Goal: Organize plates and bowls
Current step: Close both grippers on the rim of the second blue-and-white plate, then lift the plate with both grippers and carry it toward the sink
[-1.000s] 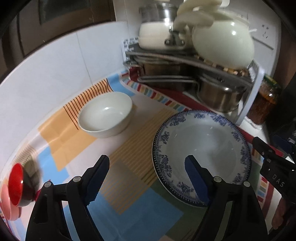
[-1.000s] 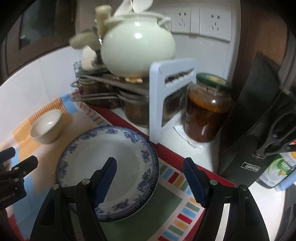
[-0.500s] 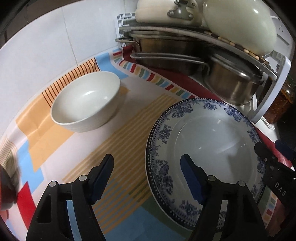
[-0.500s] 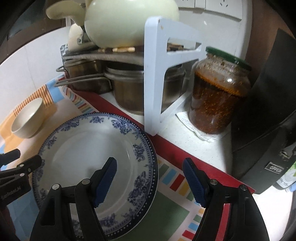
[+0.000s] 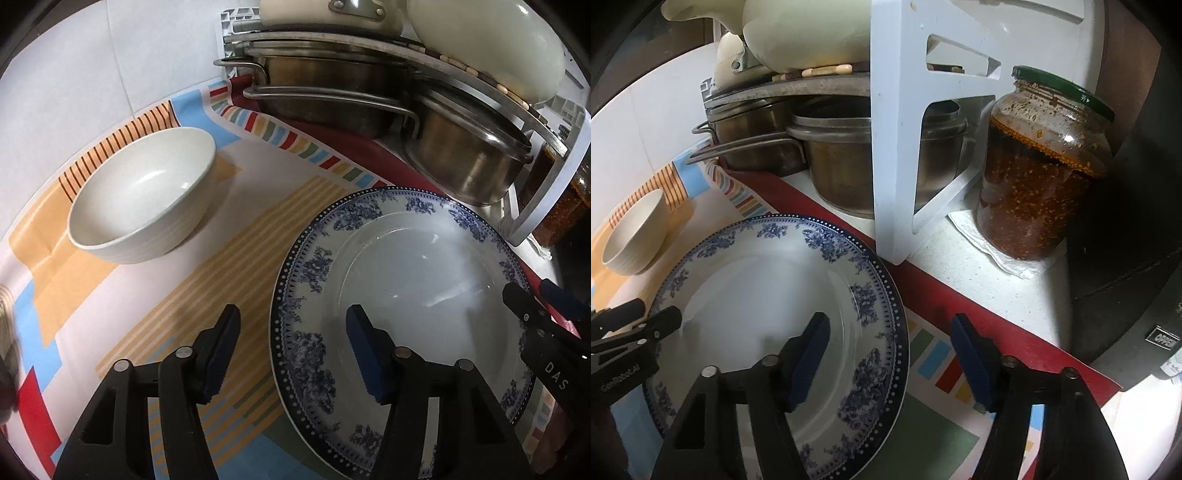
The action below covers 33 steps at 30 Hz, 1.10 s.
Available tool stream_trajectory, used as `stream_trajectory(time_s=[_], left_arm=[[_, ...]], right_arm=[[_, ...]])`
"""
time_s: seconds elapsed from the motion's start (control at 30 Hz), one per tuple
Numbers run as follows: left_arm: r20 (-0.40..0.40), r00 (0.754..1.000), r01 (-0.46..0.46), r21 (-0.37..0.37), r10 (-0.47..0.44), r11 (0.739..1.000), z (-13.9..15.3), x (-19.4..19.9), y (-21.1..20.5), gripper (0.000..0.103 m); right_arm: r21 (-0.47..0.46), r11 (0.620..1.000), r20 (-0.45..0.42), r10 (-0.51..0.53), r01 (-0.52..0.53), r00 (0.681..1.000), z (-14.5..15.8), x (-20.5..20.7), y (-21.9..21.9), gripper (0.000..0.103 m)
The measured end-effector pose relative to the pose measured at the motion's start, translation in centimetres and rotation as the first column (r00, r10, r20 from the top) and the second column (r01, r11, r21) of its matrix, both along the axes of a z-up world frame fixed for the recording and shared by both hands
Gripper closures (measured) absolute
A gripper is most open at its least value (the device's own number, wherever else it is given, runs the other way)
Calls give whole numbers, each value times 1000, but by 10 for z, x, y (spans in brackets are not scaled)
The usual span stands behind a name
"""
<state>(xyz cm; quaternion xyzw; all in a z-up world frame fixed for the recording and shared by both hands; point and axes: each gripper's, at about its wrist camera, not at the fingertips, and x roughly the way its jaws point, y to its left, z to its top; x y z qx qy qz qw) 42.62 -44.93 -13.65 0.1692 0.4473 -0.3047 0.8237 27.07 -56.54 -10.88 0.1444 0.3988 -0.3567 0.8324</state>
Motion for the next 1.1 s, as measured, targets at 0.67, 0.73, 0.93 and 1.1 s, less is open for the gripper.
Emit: stream_trajectory(time_s=[0.67, 0.73, 0.93, 1.1], left_arm=[[-17, 1000, 15, -22, -16, 1000, 1, 4, -4, 67], [-15, 1000, 11, -24, -12, 1000, 2, 3, -2, 68], [-7, 1000, 9, -23, -9, 1000, 7, -1, 5, 68], [-1, 1000, 1, -36, -1, 999, 17, -7, 14, 68]], right_arm=[[28, 998, -35, 55, -54, 998, -7, 20, -1, 65], [24, 998, -39, 61, -60, 997, -6, 20, 0, 66], [23, 997, -36, 69, -68, 997, -4, 16, 6, 66], [21, 997, -28, 75, -75, 997, -1, 11, 10, 66]])
